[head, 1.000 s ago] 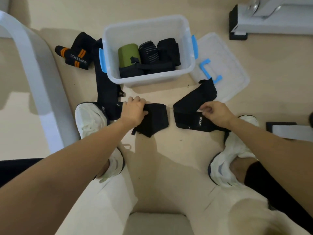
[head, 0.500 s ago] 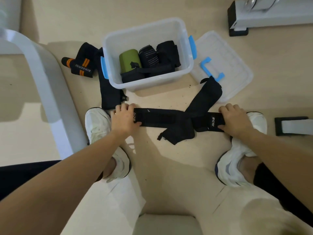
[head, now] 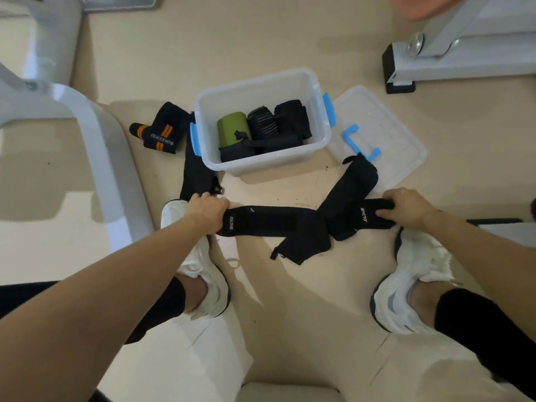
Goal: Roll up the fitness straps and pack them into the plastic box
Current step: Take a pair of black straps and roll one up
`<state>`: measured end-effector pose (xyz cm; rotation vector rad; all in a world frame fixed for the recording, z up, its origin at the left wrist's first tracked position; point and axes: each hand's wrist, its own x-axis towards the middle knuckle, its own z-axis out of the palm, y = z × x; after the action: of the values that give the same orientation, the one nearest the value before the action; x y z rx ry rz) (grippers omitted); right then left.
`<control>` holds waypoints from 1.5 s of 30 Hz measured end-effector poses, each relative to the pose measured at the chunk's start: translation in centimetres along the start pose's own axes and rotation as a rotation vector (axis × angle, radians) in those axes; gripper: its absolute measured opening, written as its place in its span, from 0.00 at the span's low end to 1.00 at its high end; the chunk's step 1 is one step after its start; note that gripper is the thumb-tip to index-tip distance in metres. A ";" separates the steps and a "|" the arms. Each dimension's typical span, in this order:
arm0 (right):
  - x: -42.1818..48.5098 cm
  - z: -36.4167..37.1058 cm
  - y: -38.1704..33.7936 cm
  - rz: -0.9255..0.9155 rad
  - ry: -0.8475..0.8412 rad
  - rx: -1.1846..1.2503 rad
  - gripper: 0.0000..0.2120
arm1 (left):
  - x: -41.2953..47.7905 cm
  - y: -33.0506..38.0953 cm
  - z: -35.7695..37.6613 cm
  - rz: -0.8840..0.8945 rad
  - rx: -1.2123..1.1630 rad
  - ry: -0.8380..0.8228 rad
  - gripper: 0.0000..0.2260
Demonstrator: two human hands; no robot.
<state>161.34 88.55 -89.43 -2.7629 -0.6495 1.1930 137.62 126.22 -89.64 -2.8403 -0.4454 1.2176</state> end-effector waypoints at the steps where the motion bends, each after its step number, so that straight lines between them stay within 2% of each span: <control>1: -0.2 -0.9 -0.9 -0.033 -0.015 0.016 0.08 | -0.5 -0.4 -0.6 0.028 -0.017 -0.008 0.13; 4: -1.6 -4.0 -4.5 -0.115 -0.107 0.043 0.10 | -2.4 -0.9 -2.9 0.111 -0.164 -0.064 0.10; 6: -3.0 -6.2 -6.9 -0.138 -0.204 0.119 0.06 | -4.1 -1.0 -4.7 0.161 -0.262 -0.113 0.09; 9: -6.1 -9.4 -9.9 -0.188 -0.334 0.209 0.12 | -6.9 -1.5 -7.8 0.241 -0.371 -0.146 0.05; 11: -8.6 -11.2 -11.7 -0.232 -0.360 0.203 0.16 | -9.1 -1.8 -10.1 0.262 -0.381 -0.083 0.05; 15: -13.6 -14.5 -15.1 -0.316 -0.151 0.070 0.10 | -14.4 -2.2 -15.3 0.257 -0.387 0.077 0.08; 18: -17.6 -17.3 -17.4 -0.384 0.032 0.012 0.09 | -18.4 -2.8 -18.5 0.251 -0.620 0.114 0.08; 20: -19.8 -19.2 -18.4 -0.441 0.077 0.024 0.09 | -20.9 -3.3 -20.0 0.270 -0.788 0.106 0.07; 25: -25.4 -23.9 -19.4 -0.547 0.112 0.184 0.11 | -25.7 -3.9 -23.9 0.373 -1.032 0.264 0.09; 29: -27.7 -26.1 -20.3 -0.674 0.285 0.333 0.13 | -27.6 -4.3 -27.6 0.464 -1.190 0.364 0.12; 32: -29.0 -27.3 -21.2 -0.760 0.399 0.573 0.14 | -27.8 -4.2 -30.1 0.514 -1.341 0.450 0.15; 36: -28.7 -27.9 -22.1 -0.931 0.344 1.082 0.13 | -26.7 -3.1 -32.1 0.586 -1.624 0.544 0.16; 38: -28.2 -28.2 -22.5 -0.966 0.280 1.243 0.14 | -26.0 -2.2 -32.8 0.618 -1.682 0.588 0.15; 42: -27.1 -28.5 -22.9 -0.959 0.178 1.306 0.16 | -25.0 -0.4 -34.7 0.661 -1.601 0.669 0.11; 45: -26.1 -28.8 -22.9 -0.948 0.193 1.289 0.15 | -24.5 0.3 -35.7 0.705 -1.578 0.655 0.09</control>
<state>157.67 101.95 -46.48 -1.2080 -0.6636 0.6610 147.12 122.75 -47.53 -4.5863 -0.4649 -0.7538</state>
